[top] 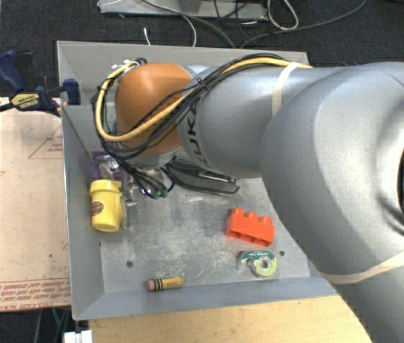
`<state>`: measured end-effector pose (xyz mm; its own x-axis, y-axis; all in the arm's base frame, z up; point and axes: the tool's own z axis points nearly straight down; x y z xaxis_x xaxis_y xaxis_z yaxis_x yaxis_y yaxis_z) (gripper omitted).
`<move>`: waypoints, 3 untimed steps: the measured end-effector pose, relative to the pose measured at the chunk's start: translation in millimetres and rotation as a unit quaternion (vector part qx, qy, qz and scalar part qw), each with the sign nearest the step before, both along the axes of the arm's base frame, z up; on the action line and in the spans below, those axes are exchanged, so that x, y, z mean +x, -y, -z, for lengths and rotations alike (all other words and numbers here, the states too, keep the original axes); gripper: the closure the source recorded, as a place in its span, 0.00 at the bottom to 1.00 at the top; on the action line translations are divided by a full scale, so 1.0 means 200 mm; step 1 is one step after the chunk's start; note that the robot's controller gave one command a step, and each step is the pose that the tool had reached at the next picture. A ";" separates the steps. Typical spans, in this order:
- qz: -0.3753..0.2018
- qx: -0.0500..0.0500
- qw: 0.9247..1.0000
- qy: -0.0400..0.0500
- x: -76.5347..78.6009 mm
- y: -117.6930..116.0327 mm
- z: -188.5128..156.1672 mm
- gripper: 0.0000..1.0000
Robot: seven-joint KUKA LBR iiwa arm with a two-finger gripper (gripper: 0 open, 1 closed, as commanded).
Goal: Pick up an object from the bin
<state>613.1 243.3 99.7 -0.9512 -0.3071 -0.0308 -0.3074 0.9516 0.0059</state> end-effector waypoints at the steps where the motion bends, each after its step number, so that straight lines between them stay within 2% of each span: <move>1: 0.050 -0.007 0.998 0.027 0.08 0.00 0.01 1.00; 2: 0.051 -0.007 0.998 0.027 0.08 0.00 0.01 1.00; 3: 0.050 -0.006 0.999 0.020 0.04 0.06 -0.02 1.00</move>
Offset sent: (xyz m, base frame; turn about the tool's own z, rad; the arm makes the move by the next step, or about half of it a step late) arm 0.0000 0.0000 0.0000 0.0000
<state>621.4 231.1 104.4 -0.9753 -0.2104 -0.0670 -0.2098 0.9776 -0.0156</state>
